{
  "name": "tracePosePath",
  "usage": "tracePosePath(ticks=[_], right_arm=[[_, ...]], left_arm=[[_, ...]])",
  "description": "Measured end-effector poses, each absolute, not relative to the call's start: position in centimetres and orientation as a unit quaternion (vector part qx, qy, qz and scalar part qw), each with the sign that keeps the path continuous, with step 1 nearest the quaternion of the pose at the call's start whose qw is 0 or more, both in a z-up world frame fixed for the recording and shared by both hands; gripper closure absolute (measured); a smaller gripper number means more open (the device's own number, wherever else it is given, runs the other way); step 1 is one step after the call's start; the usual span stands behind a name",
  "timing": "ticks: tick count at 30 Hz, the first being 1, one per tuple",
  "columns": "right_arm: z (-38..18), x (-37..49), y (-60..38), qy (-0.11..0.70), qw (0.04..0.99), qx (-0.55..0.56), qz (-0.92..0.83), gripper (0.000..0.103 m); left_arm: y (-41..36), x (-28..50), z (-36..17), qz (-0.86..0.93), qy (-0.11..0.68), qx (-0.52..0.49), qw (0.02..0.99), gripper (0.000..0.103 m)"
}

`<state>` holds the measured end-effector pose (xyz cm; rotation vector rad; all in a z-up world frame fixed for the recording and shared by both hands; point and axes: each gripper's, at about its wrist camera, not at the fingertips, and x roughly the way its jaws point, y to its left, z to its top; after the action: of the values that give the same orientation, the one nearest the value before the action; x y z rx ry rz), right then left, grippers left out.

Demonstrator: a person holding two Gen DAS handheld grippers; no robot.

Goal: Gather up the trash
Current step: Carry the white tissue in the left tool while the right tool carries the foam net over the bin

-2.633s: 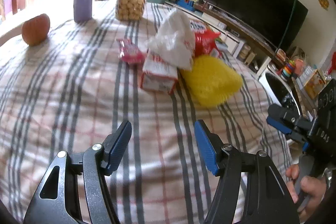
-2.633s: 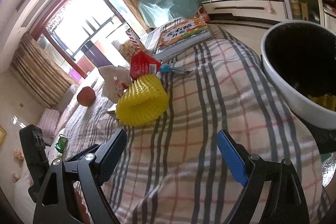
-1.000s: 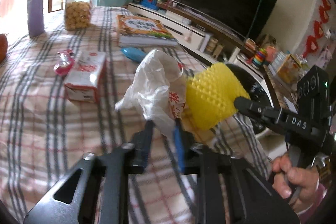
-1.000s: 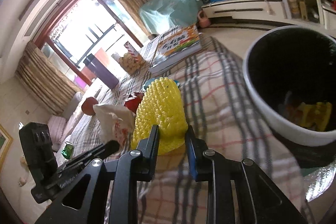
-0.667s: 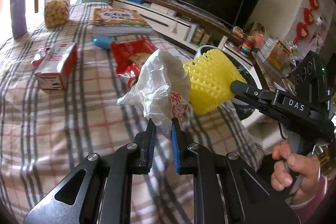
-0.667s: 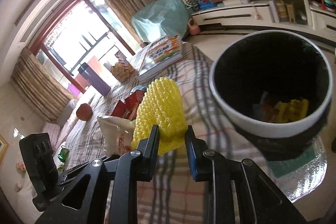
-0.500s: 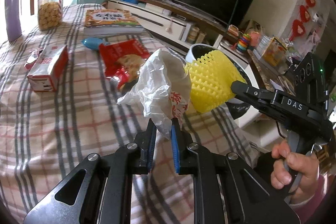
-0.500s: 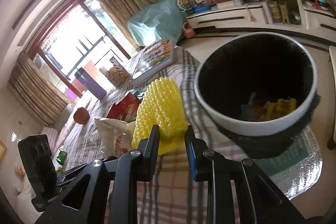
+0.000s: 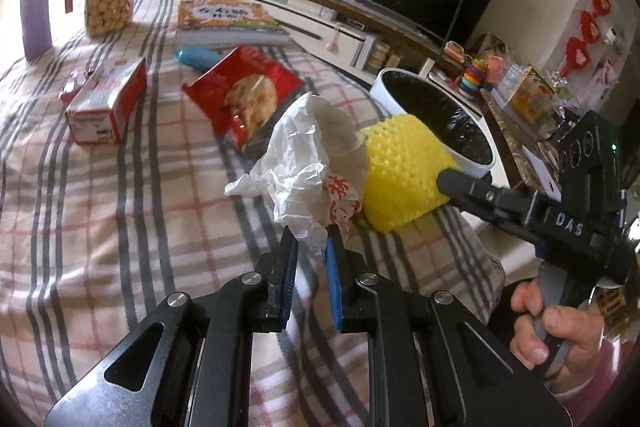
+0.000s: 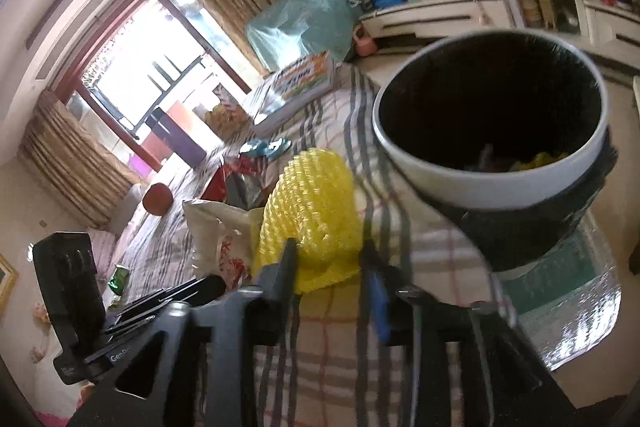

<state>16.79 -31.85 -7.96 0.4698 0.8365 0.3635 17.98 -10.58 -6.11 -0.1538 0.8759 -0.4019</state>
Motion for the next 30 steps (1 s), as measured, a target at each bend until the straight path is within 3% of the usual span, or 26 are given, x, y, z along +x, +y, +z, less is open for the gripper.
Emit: tracePosePath(ticks=[3,7,8,10,11,14,30], right_arm=[[-8.0,17.5,-31.4,0.398,0.873,0.223,0.172,0.035],[-8.2,18.7,-30.6,0.399,0.875,0.215,0.17,0.033],[-8.3,18.8,-30.4,0.399,0.877,0.209,0.167,0.036],[-8.6,18.7,-30.1,0.403,0.877,0.201,0.168,0.054],[-8.7,18.6,-29.9,0.406,0.876,0.198,0.171,0.068],[-8.8,17.9,-29.7,0.407,0.877,0.19,0.169,0.073],[-5.8,15.4,-32.0,0.367,0.897,0.19,0.154,0.075]], left_arm=[[-10.5,18.0,-6.3,-0.195,0.42,-0.073,0.883,0.09],[-10.5,18.2,-6.6,-0.197,0.425,-0.074,0.881,0.09],[-10.5,18.2,-6.6,-0.197,0.425,-0.075,0.88,0.09],[-10.4,18.3,-6.7,-0.197,0.428,-0.079,0.879,0.09],[-10.4,18.3,-6.8,-0.195,0.43,-0.082,0.878,0.09],[-10.2,18.5,-7.0,-0.191,0.435,-0.091,0.875,0.088],[-12.7,17.7,-5.1,-0.219,0.405,-0.059,0.886,0.094]])
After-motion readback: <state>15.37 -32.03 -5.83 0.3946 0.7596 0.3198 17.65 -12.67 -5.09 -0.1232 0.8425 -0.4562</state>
